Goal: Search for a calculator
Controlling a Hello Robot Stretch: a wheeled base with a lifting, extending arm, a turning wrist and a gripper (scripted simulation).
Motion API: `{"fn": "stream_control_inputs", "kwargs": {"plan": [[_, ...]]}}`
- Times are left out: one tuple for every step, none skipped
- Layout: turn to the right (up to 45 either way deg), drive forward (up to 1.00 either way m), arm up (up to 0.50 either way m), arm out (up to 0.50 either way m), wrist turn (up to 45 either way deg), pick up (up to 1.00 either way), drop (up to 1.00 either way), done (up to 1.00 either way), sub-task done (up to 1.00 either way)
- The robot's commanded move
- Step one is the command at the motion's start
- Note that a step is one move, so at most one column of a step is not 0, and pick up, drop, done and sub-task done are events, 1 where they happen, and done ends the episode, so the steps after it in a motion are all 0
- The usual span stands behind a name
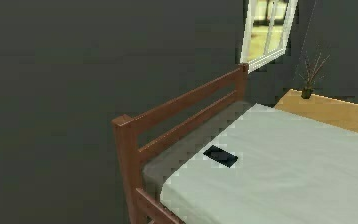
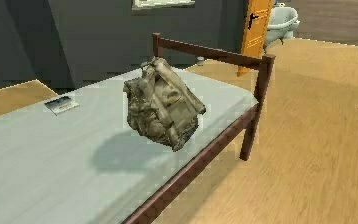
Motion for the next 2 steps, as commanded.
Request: {"fn": "stream_control_inputs", "kwargs": {"plan": [[12.0,0.0,0.0,0.0,0.0,0.0,0.0,0.0,0.0],[0.0,0.0,0.0,0.0,0.0,0.0,0.0,1.0,0.0]]}}
